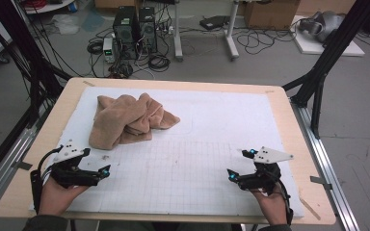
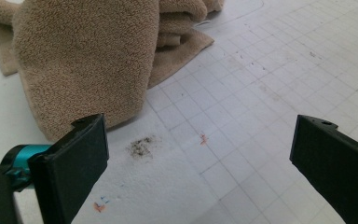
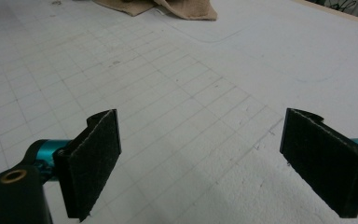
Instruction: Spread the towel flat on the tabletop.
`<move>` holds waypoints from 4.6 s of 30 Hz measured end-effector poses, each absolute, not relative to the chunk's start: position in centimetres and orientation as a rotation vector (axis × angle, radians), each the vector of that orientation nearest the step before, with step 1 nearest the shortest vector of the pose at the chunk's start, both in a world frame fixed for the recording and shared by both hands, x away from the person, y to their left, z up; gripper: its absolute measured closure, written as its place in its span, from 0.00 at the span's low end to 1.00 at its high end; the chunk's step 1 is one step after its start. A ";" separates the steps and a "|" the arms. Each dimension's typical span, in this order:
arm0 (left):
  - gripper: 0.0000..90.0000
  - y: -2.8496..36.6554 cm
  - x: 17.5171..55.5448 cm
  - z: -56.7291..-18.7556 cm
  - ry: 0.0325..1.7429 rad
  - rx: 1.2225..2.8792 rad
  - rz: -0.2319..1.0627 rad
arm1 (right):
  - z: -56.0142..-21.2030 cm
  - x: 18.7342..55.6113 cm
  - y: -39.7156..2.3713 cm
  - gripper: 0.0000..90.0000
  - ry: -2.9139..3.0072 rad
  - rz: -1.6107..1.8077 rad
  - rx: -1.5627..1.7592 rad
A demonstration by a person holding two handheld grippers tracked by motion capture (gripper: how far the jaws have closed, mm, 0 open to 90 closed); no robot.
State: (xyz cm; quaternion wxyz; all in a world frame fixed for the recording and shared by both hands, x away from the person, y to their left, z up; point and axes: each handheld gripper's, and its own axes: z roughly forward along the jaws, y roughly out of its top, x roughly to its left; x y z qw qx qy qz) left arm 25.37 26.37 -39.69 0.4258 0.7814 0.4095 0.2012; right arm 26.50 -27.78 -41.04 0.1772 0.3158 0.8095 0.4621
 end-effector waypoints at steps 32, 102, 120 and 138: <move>0.14 25.8 27.6 -39.2 0.971 1.946 0.459 | -40.9 26.8 -27.1 0.13 2.311 1.281 0.849; 0.78 21.1 26.0 -40.4 0.768 2.043 0.277 | -40.8 27.9 -24.6 0.13 2.389 1.271 0.755; 0.40 19.9 30.0 -37.1 0.736 2.020 0.354 | -41.1 28.1 -23.7 0.13 2.424 1.258 0.729; 0.94 18.2 31.4 -42.2 0.693 2.213 0.215 | -41.5 28.4 -23.4 0.13 2.443 1.256 0.723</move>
